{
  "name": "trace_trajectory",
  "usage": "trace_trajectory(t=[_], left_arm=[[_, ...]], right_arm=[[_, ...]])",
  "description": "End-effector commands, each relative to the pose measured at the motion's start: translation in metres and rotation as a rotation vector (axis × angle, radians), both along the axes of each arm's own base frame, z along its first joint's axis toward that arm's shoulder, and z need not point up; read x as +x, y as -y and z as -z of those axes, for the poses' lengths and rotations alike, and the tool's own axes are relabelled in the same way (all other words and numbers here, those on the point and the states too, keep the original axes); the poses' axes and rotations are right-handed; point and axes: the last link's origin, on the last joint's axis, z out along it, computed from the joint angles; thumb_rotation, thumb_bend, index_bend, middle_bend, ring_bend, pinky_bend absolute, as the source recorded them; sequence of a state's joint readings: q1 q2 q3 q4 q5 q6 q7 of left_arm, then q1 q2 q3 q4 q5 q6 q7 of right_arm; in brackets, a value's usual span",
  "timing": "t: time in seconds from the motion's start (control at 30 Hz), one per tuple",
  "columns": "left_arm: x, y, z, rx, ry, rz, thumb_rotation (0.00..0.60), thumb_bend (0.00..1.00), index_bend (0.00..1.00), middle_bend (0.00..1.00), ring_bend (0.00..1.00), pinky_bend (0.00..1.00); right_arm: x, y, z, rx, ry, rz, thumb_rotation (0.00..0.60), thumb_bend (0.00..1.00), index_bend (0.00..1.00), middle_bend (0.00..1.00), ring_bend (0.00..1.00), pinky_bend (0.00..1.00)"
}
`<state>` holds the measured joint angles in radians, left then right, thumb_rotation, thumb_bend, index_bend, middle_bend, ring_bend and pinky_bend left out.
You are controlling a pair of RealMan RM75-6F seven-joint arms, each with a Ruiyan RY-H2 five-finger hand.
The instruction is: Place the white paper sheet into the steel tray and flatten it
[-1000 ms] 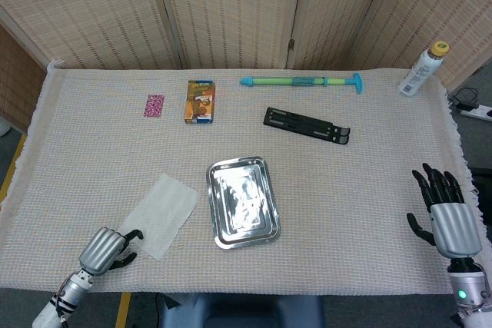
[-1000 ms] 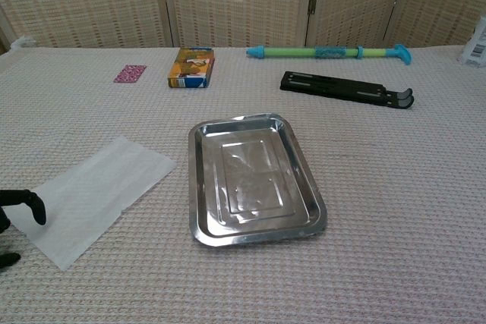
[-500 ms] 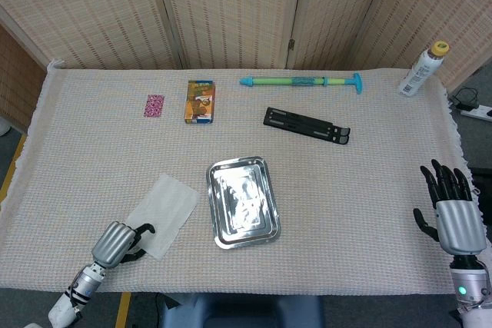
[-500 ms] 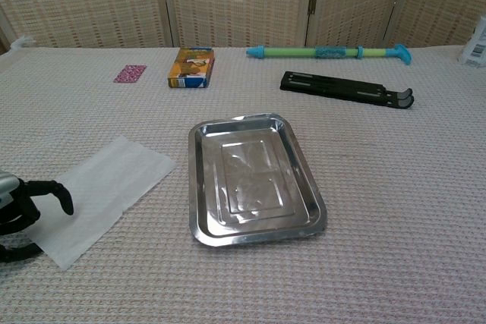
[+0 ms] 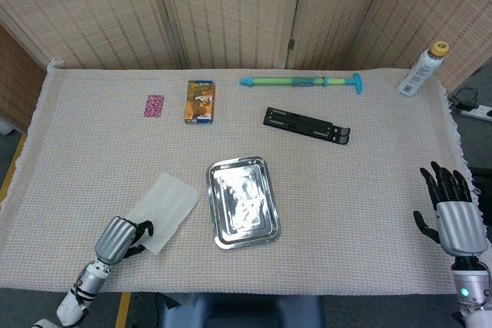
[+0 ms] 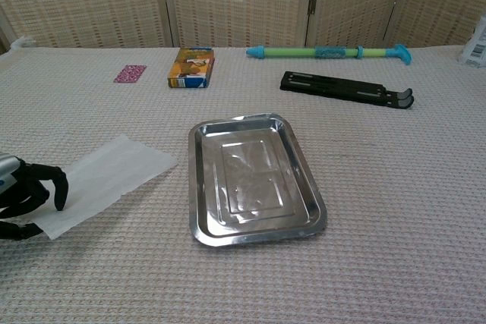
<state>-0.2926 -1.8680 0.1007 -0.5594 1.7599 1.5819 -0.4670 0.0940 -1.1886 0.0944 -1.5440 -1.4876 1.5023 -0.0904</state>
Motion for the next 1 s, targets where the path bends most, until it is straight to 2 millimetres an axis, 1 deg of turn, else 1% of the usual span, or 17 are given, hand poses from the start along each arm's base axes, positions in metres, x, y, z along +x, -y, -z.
trace_trajectory(t=[0.03, 0.33, 0.53, 0.7, 0.8, 0.9, 1.0], left_arm=[[0.001, 0.000, 0.000, 0.011, 0.015, 0.015, 0.600, 0.65, 0.69, 1.00, 1.00, 1.00], [0.003, -0.002, -0.015, 0.088, -0.029, 0.078, 0.600, 0.66, 0.69, 1.00, 1.00, 1.00], [0.019, -0.010, -0.036, 0.199, -0.045, 0.159, 0.600, 0.66, 0.69, 1.00, 1.00, 1.00], [0.040, -0.025, -0.068, 0.331, -0.042, 0.220, 0.600, 0.66, 0.69, 1.00, 1.00, 1.00], [0.061, -0.029, -0.082, 0.400, -0.015, 0.247, 0.600, 0.66, 0.69, 1.00, 1.00, 1.00], [0.080, -0.027, -0.082, 0.416, 0.018, 0.256, 0.600, 0.66, 0.69, 1.00, 1.00, 1.00], [0.097, -0.024, -0.069, 0.377, 0.032, 0.265, 0.600, 0.67, 0.69, 1.00, 1.00, 1.00]], right_arm=[[0.000, 0.000, 0.000, 0.003, 0.000, 0.001, 0.600, 0.40, 0.00, 0.00, 0.00, 0.00], [0.003, -0.003, 0.000, 0.008, 0.013, -0.004, 0.600, 0.40, 0.00, 0.00, 0.00, 0.00], [0.006, -0.007, -0.004, 0.008, 0.026, -0.018, 0.600, 0.40, 0.00, 0.00, 0.00, 0.00], [0.011, -0.015, -0.012, -0.012, 0.046, -0.049, 0.600, 0.40, 0.00, 0.00, 0.00, 0.00], [0.011, -0.019, -0.014, -0.021, 0.041, -0.052, 0.600, 0.40, 0.00, 0.00, 0.00, 0.00], [0.012, -0.022, -0.016, -0.028, 0.045, -0.059, 0.600, 0.40, 0.00, 0.00, 0.00, 0.00], [0.013, -0.024, -0.017, -0.036, 0.045, -0.065, 0.600, 0.40, 0.00, 0.00, 0.00, 0.00]])
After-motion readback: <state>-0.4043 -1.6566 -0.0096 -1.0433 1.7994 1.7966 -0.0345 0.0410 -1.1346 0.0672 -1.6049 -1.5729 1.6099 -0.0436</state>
